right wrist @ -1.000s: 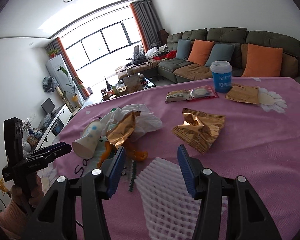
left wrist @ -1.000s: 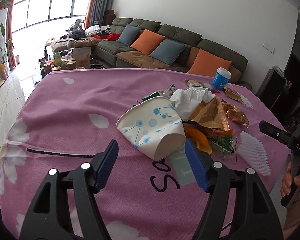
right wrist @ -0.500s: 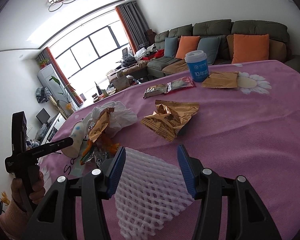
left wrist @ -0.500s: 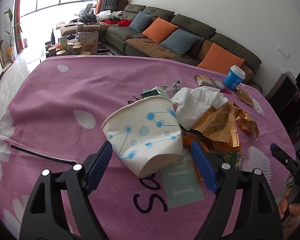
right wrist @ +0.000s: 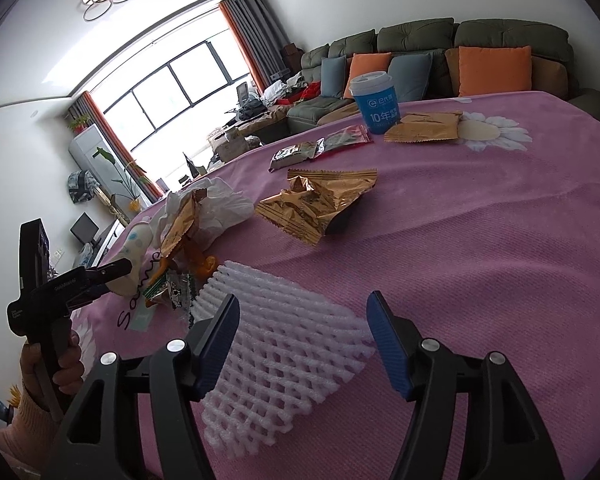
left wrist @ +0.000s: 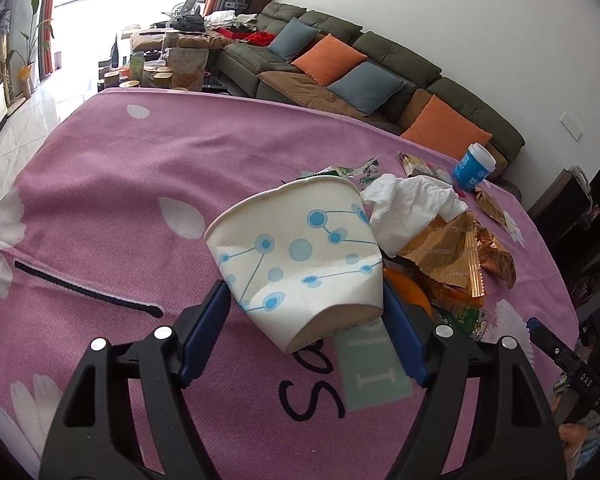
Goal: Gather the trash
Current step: 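Grasp the second white foam net with the right tool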
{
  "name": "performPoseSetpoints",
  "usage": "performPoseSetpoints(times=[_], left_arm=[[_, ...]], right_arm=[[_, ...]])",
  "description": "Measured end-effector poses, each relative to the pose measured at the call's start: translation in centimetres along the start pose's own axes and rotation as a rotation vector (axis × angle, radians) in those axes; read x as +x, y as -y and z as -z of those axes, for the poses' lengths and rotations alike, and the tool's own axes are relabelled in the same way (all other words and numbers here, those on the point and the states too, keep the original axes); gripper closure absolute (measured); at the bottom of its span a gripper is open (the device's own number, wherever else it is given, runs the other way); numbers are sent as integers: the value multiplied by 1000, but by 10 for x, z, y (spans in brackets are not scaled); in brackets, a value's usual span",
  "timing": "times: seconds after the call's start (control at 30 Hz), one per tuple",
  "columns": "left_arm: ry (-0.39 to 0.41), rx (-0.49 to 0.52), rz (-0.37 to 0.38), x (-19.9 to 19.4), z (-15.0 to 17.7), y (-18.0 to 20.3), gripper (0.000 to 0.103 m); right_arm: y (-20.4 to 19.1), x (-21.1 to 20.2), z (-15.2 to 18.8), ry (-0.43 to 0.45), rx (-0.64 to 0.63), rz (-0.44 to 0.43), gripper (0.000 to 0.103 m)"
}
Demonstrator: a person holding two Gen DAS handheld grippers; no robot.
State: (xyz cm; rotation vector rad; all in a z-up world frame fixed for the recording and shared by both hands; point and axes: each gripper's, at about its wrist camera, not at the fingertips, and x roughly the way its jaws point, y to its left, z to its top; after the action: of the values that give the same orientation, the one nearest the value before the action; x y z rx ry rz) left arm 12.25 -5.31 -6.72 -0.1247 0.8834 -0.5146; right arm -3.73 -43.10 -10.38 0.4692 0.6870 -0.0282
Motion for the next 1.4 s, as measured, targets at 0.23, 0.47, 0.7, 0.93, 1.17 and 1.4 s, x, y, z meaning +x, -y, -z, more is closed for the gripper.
performPoseSetpoints(times=[0.23,0.47,0.7,0.93,1.17,1.4], left_arm=[[50,27,-5,-30,6,-7,29],[82,21,-36,-56,17,-25,29],[110,18,-44,-79,28,-40,29],[127,10,-55,-94,37,-52,29],[142,13,-67,-108,45,-60,29],[151,1,-76,-117,50,-70,29]], right_arm=[[-3,2,3,-22,-9,-16,40],[-11,7,6,-52,-55,-6,82],[-28,2,4,-51,-95,-67,86],[-44,15,1,-80,-158,-30,34],[-52,22,13,-128,-240,20,73],[-60,5,16,-113,-260,-22,87]])
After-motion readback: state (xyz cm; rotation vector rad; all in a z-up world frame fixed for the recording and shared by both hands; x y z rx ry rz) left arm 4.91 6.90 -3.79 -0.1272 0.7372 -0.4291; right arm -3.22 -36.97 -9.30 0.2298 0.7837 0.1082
